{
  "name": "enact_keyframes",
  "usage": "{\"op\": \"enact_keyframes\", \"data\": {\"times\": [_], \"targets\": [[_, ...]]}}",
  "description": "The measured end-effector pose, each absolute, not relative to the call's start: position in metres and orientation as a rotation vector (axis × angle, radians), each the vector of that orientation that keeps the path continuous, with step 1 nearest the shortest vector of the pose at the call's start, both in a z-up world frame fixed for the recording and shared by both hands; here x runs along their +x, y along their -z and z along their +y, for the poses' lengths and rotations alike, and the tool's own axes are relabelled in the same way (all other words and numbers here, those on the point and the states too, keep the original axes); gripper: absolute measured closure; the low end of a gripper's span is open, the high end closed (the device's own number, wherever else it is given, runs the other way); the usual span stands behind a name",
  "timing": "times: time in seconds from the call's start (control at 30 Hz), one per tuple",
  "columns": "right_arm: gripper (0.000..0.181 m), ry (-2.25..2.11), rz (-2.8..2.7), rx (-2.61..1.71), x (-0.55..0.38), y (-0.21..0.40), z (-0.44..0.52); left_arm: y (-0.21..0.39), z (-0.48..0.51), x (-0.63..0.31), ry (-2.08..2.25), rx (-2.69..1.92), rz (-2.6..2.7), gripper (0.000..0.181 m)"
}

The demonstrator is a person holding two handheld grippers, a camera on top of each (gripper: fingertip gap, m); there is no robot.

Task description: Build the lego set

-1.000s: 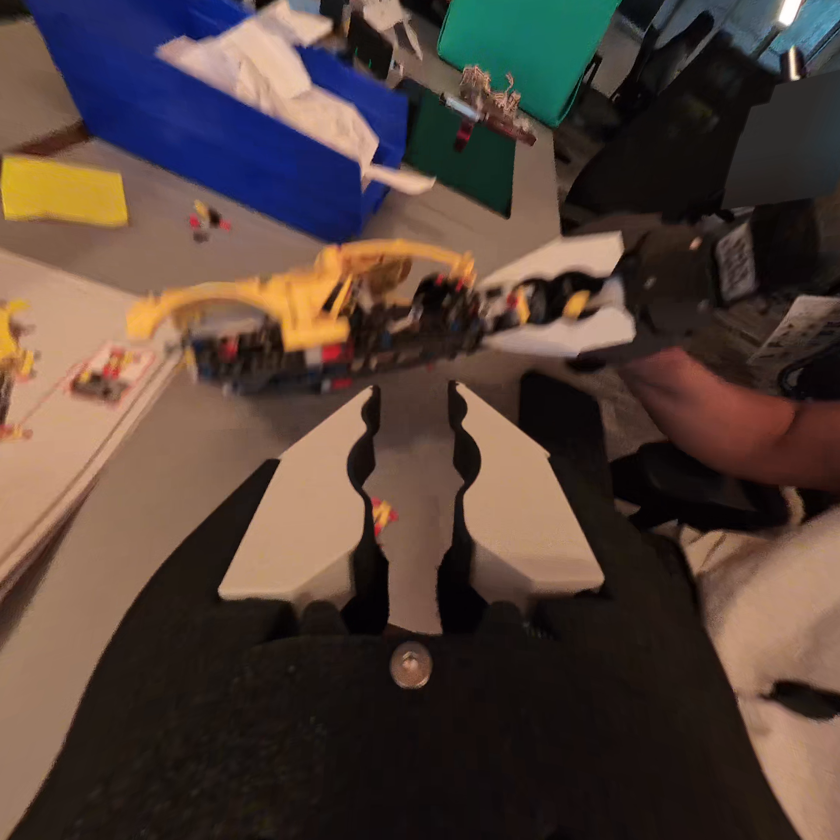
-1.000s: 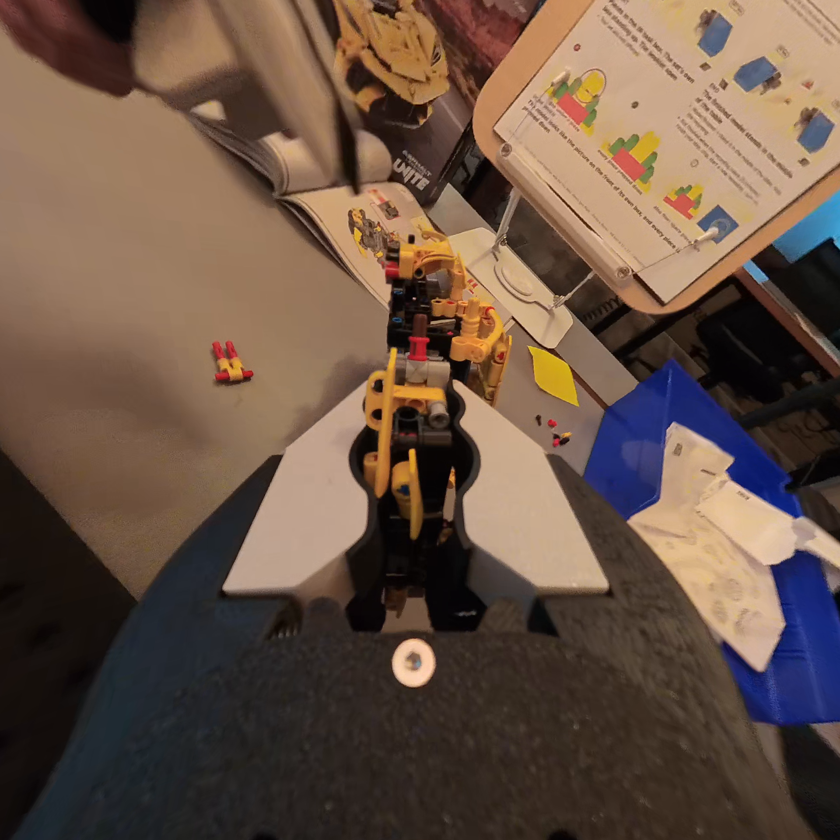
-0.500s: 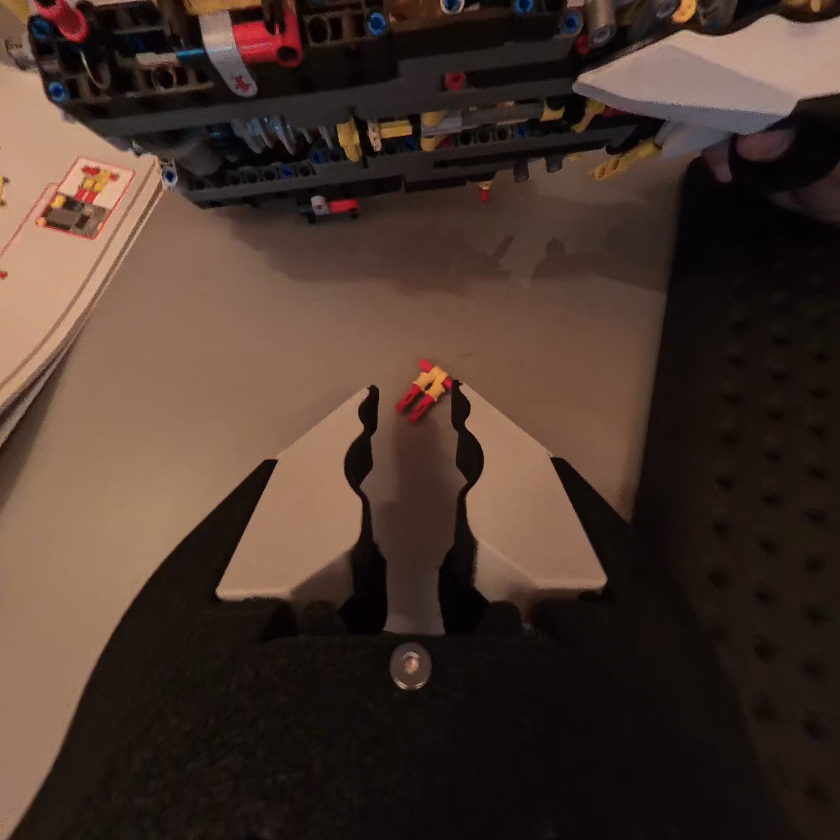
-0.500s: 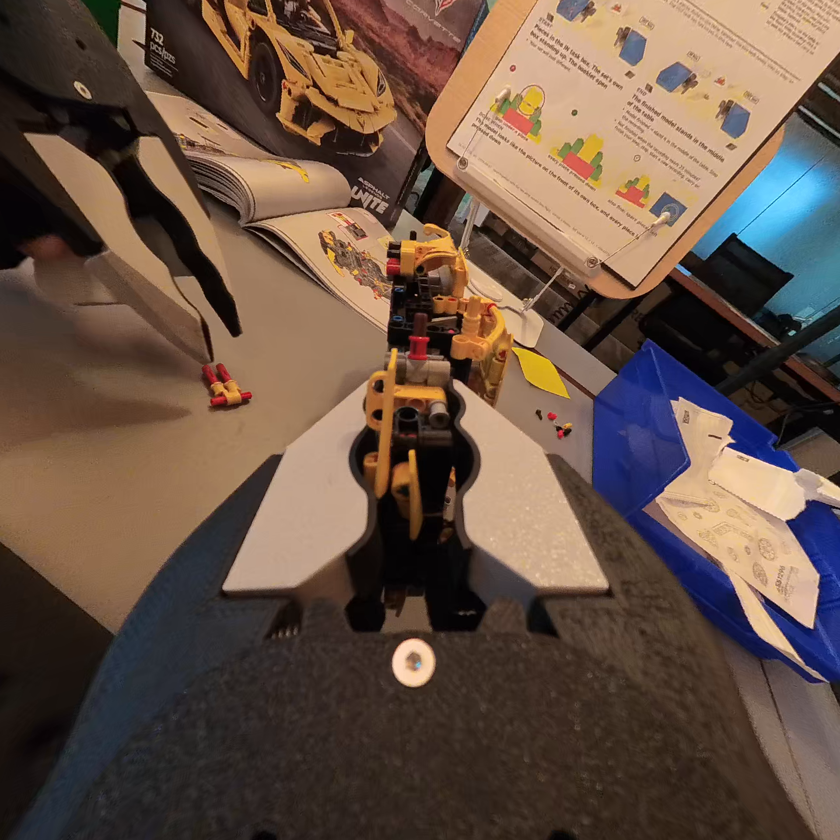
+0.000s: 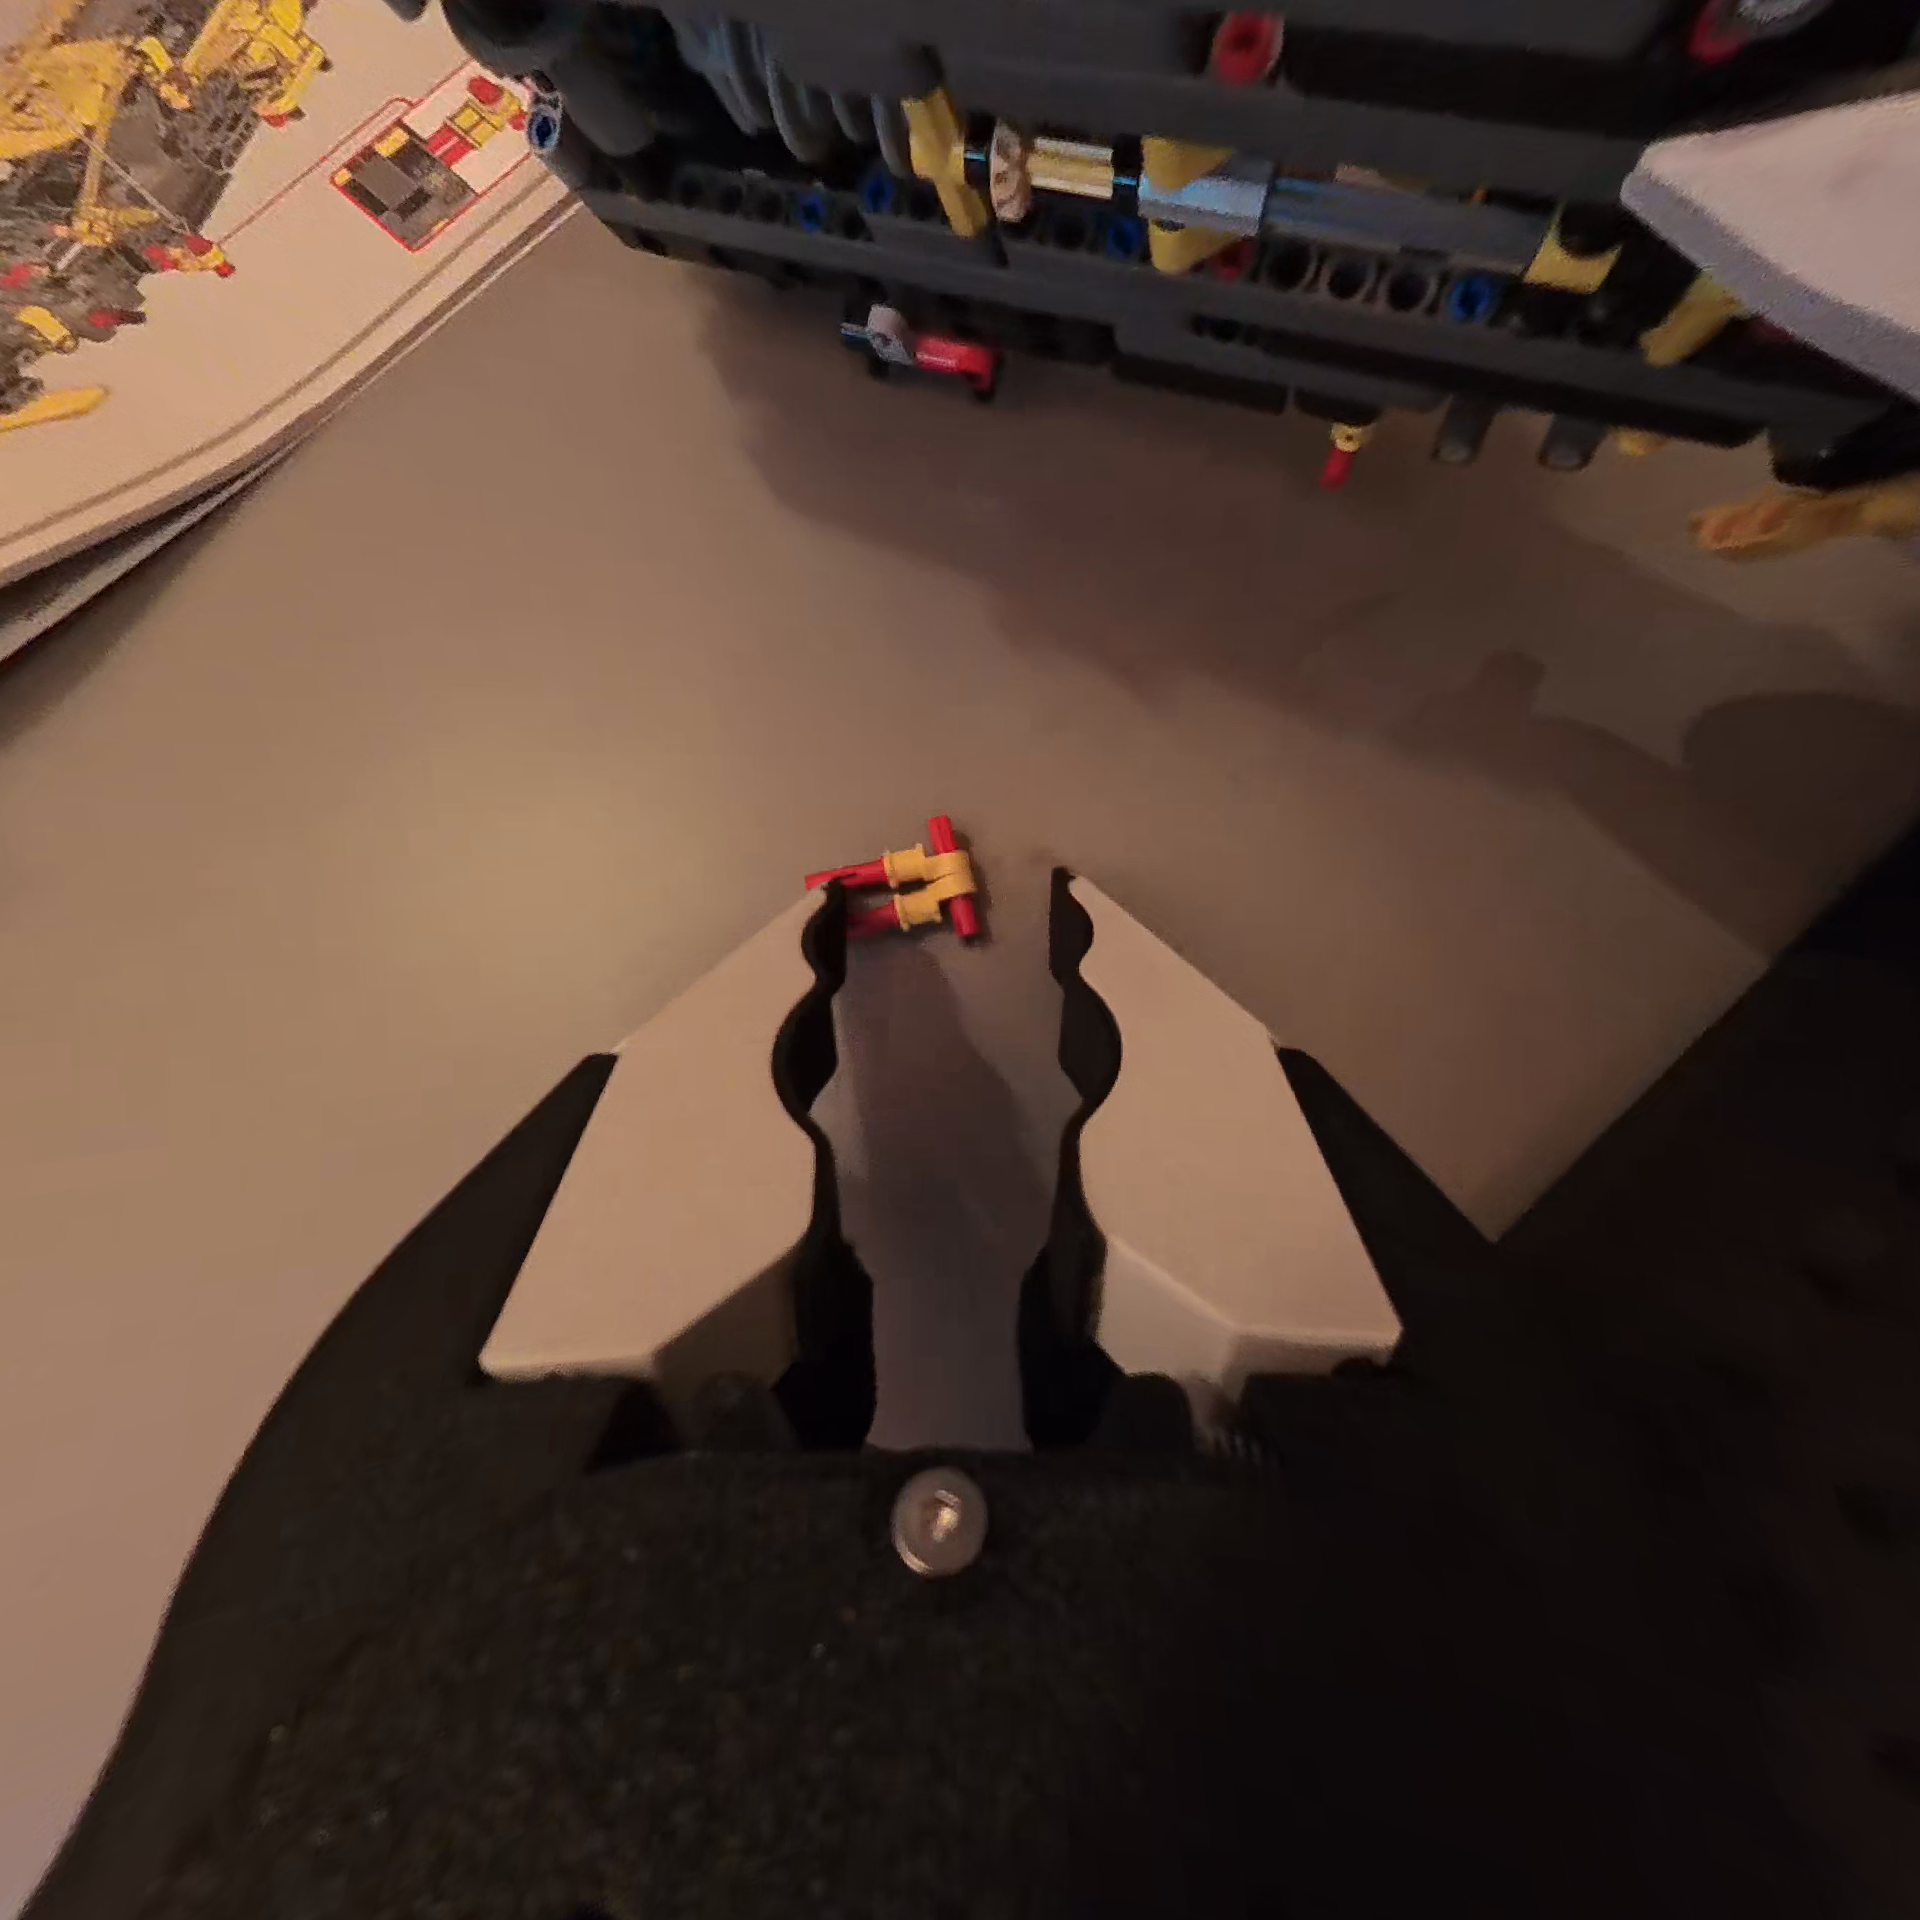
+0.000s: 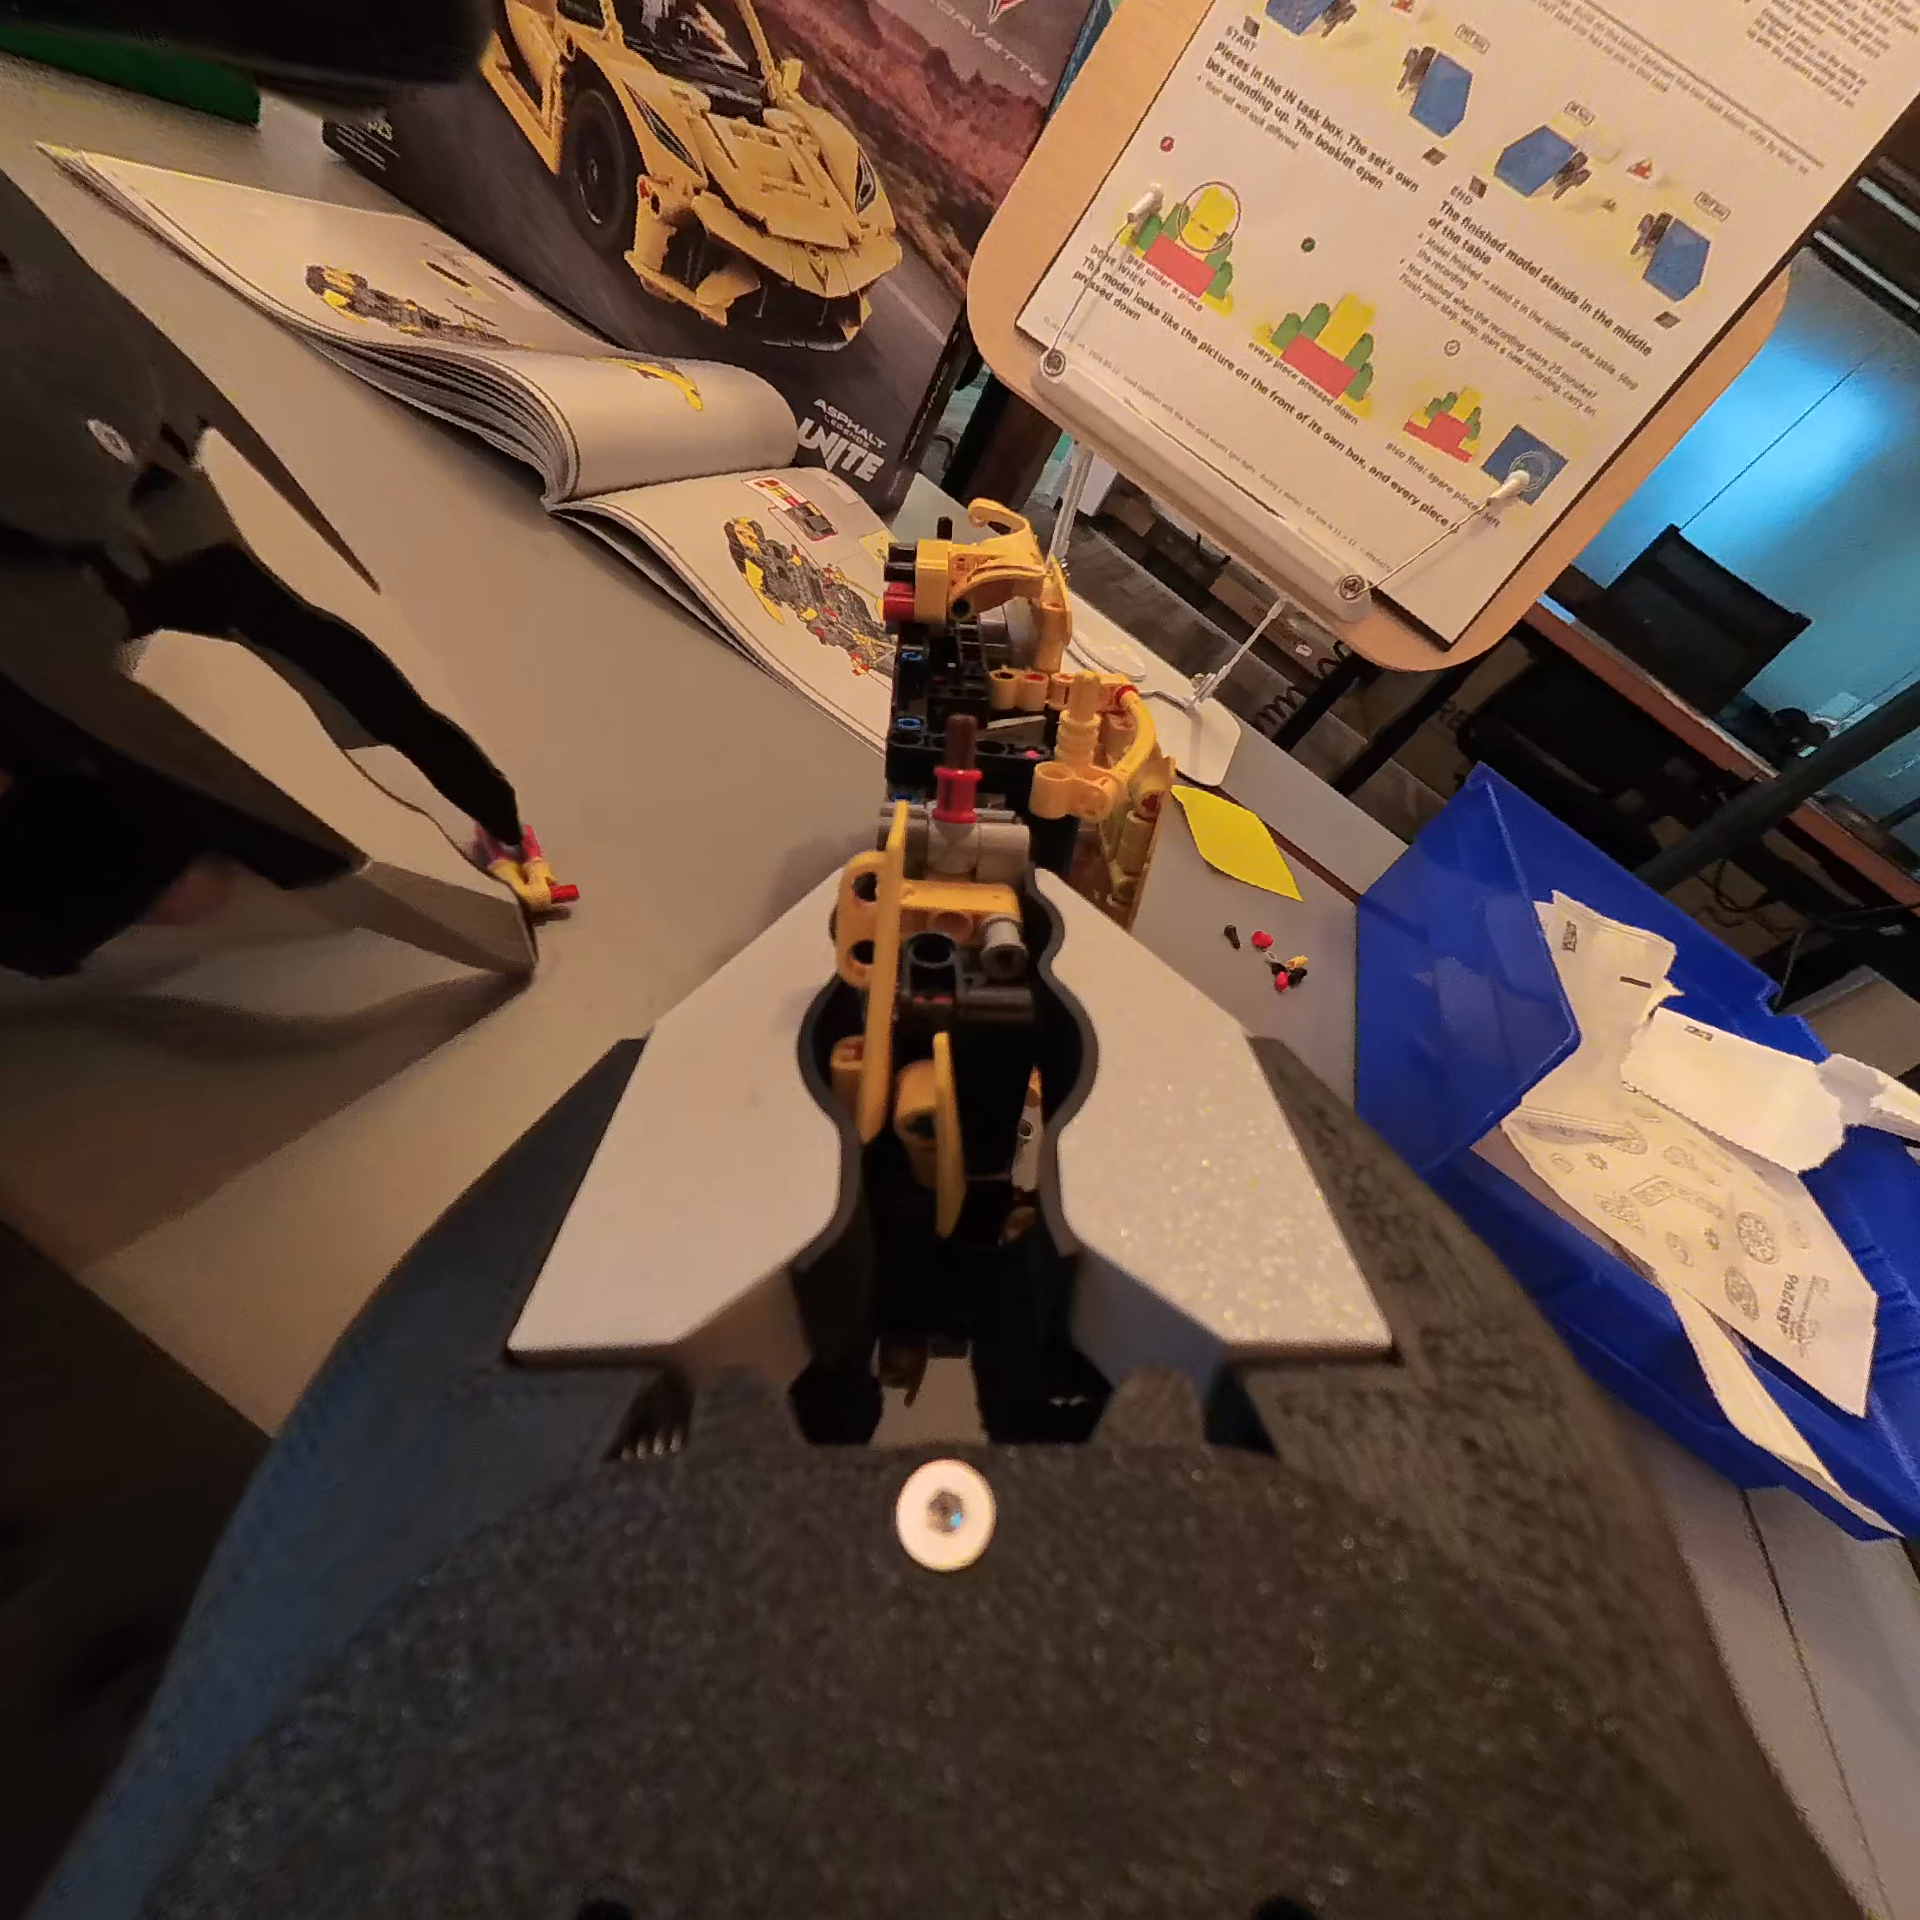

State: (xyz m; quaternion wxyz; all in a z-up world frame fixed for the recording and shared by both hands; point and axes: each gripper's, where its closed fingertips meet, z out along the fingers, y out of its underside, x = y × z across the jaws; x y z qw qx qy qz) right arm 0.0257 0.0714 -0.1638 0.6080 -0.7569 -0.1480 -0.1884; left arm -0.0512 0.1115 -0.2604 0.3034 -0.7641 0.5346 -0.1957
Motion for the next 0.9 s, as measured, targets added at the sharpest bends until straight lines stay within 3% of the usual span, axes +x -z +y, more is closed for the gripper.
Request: {"op": "enact_keyframes", "data": {"times": [0.07, 0.17, 0.33, 0.53, 0.6, 0.7, 0.9], "targets": [[0.156, 0.425, -0.334, -1.749, 0.027, 0.163, 0.072, 0.260, 0.115, -0.050, 0.489, -2.006, 1.428, 0.157], [0.156, 0.406, -0.320, -1.750, 0.029, 0.163, 0.072, 0.260, 0.116, -0.052, 0.488, -1.990, 1.463, 0.165], [0.156, 0.388, -0.307, -1.749, 0.031, 0.162, 0.074, 0.243, 0.118, -0.059, 0.589, -1.892, 1.534, 0.166], [0.156, 0.388, -0.317, -1.747, 0.031, 0.162, 0.077, 0.179, 0.118, -0.091, 1.922, -2.084, 1.085, 0.166], [0.156, 0.396, -0.328, -1.746, 0.030, 0.163, 0.077, 0.185, 0.143, -0.108, 2.113, -2.146, 0.913, 0.166], [0.156, 0.414, -0.347, -1.743, 0.028, 0.164, 0.078, 0.223, 0.155, -0.126, 1.991, -2.331, 0.972, 0.166], [0.156, 0.423, -0.358, -1.741, 0.027, 0.164, 0.078, 0.237, 0.166, -0.146, 1.816, -2.412, 1.038, 0.165]]}}
